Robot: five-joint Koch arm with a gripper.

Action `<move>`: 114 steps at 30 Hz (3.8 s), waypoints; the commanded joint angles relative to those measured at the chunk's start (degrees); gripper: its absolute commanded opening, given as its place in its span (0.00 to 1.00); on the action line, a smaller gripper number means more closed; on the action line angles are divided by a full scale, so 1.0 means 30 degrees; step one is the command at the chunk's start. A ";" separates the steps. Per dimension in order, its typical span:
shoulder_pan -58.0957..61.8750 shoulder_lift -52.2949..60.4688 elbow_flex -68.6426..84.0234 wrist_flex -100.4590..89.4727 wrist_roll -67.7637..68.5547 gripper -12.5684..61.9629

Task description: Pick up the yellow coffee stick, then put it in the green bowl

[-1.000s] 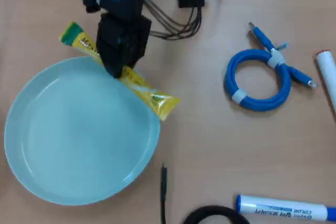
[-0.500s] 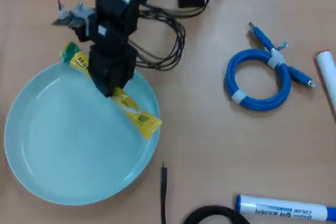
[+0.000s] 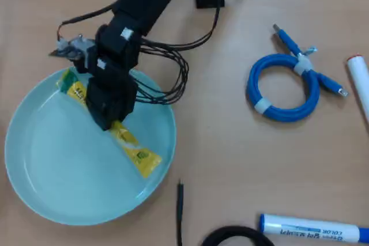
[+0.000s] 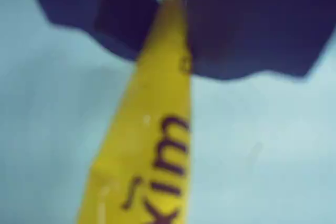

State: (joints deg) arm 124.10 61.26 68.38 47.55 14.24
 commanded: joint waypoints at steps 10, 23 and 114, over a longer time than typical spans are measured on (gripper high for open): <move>0.0000 -0.1318 -0.1992 -0.4336 0.0059 0.08; -0.0059 -0.1172 -0.0791 -0.5068 0.0176 0.09; -0.9756 2.5049 3.6152 -1.9687 0.0117 0.17</move>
State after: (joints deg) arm 94.83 130.25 175.87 -7.91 14.15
